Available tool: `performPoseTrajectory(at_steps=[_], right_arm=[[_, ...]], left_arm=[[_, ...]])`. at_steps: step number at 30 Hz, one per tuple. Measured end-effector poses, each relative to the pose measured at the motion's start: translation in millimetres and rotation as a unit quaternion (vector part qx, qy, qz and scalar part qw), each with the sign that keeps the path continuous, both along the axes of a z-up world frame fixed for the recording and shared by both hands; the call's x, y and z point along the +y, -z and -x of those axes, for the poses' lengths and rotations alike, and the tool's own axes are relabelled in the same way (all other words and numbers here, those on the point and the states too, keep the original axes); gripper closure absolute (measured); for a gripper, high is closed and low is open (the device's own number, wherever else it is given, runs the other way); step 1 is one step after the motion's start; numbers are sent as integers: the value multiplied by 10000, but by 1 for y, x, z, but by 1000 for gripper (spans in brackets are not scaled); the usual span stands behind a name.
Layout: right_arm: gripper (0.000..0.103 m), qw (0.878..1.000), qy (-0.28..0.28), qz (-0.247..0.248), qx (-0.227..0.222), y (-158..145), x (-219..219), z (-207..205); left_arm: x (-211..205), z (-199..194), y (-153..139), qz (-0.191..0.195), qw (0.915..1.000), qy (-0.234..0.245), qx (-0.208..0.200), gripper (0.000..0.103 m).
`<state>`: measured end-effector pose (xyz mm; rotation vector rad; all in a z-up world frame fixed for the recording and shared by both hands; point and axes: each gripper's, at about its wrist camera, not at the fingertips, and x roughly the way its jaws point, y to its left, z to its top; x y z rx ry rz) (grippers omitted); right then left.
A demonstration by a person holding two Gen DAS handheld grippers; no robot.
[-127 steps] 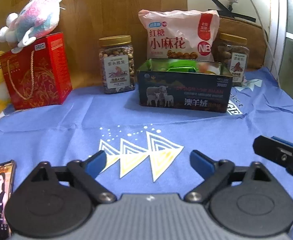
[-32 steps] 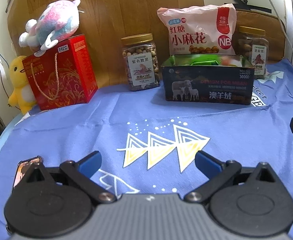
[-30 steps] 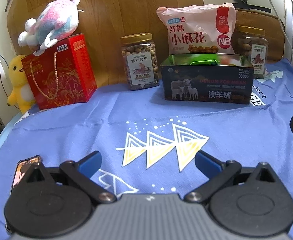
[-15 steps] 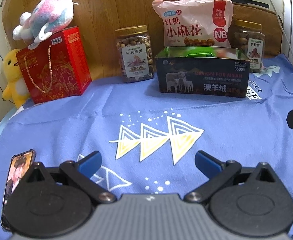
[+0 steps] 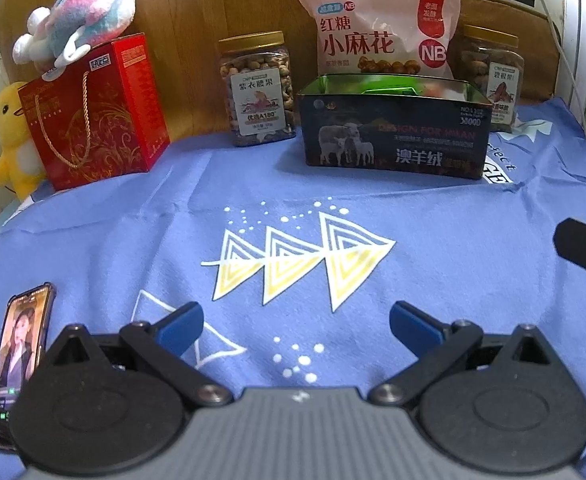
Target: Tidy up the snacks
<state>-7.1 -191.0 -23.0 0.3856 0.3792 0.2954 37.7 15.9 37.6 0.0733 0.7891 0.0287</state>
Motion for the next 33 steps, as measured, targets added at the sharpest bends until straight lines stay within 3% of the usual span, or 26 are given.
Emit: performPoseTrajectory(at_steps=[3,33], right_arm=[[42,10000,-5,8,0,0,1,0],[41,10000,-11,3,89,4,0,-2]], left_arm=[[1,-1,0,34,10000,0,24,1],[1,-4,4,92,9997,-9,229,0]])
